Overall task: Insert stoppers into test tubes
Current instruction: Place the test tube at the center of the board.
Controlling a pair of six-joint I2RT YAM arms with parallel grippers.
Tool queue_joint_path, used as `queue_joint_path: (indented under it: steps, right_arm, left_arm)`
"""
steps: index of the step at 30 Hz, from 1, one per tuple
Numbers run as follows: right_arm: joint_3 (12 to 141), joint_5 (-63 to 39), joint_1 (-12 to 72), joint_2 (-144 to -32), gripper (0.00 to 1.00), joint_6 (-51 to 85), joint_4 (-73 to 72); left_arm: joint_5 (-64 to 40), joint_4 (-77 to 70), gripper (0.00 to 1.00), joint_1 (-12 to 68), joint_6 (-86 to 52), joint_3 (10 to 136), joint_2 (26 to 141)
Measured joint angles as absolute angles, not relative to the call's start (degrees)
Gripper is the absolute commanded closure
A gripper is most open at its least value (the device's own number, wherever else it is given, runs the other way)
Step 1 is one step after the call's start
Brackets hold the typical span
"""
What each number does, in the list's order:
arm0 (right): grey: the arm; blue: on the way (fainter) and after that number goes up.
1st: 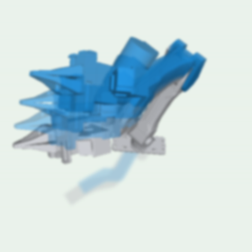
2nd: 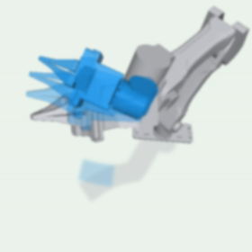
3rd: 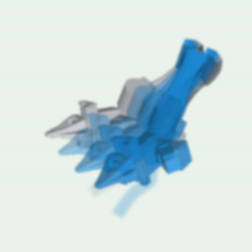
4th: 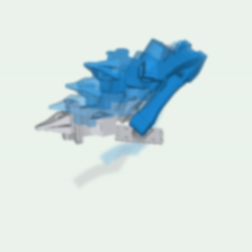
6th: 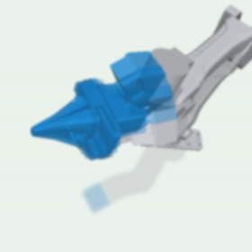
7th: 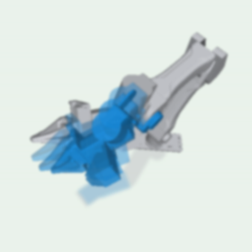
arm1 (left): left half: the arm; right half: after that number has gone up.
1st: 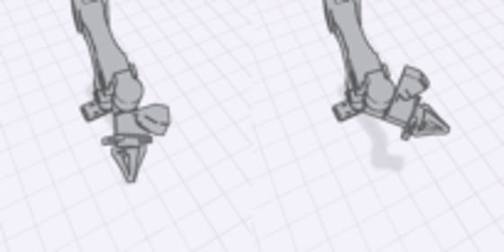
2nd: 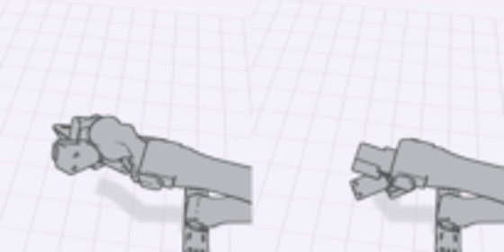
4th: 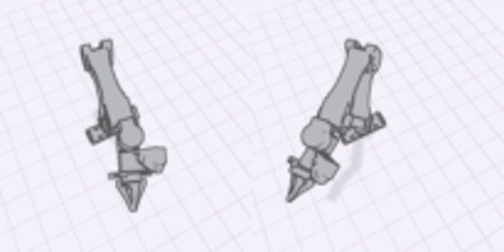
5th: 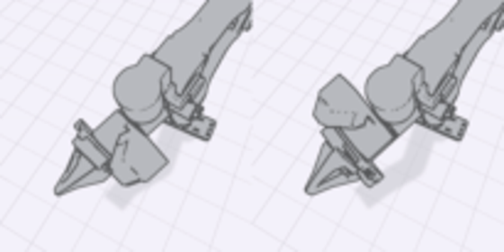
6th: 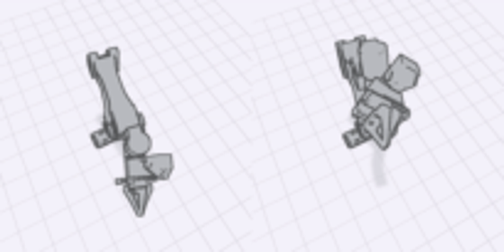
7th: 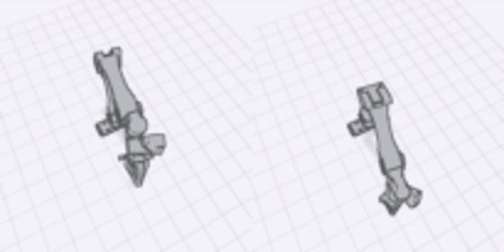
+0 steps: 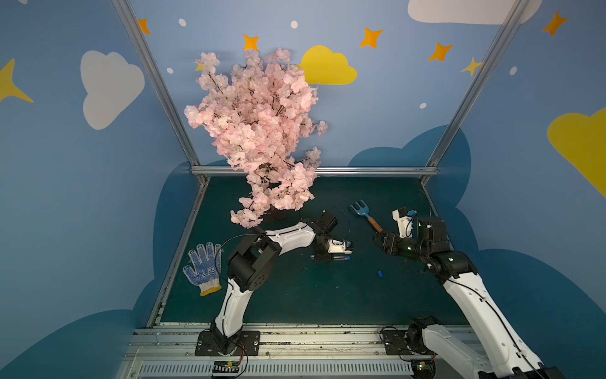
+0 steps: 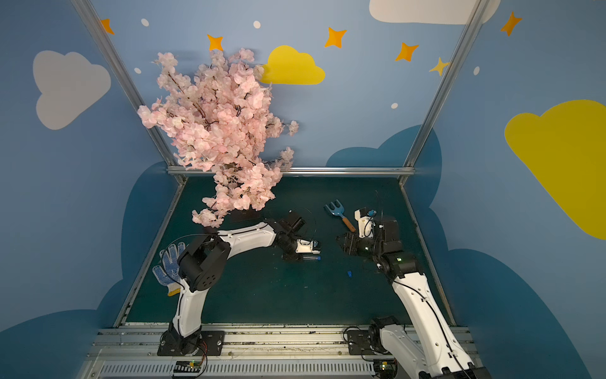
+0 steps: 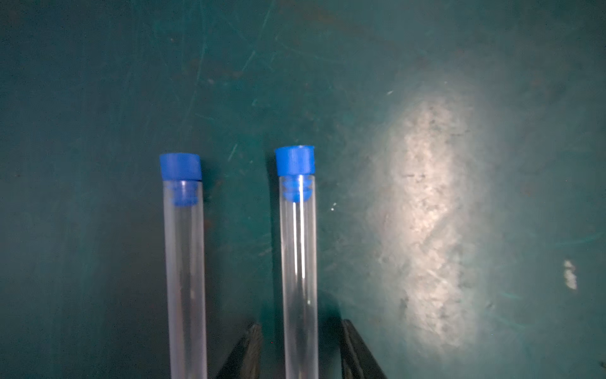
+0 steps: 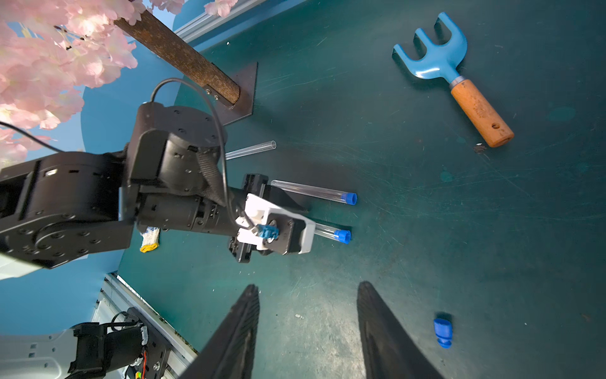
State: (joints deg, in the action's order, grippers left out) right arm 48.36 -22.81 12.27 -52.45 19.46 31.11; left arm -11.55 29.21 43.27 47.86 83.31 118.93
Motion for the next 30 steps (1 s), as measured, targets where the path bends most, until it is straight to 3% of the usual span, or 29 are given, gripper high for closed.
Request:
queue_joint_path:
  steps: [13,22,30]
  right_arm:
    - [48.0,-24.4,11.0,-52.4,0.51,19.7,31.1]
    - [46.3,-24.5,10.6,-53.2,0.51,20.8,31.1]
    - [46.2,-24.2,10.5,-53.3,0.5,20.8,31.3]
  left_arm:
    - [-6.7,15.9,0.6,43.5,41.9,65.5,94.0]
    - [0.3,7.2,0.6,43.0,34.8,52.3,85.9]
    - [0.7,6.7,0.61,38.4,32.9,51.6,87.1]
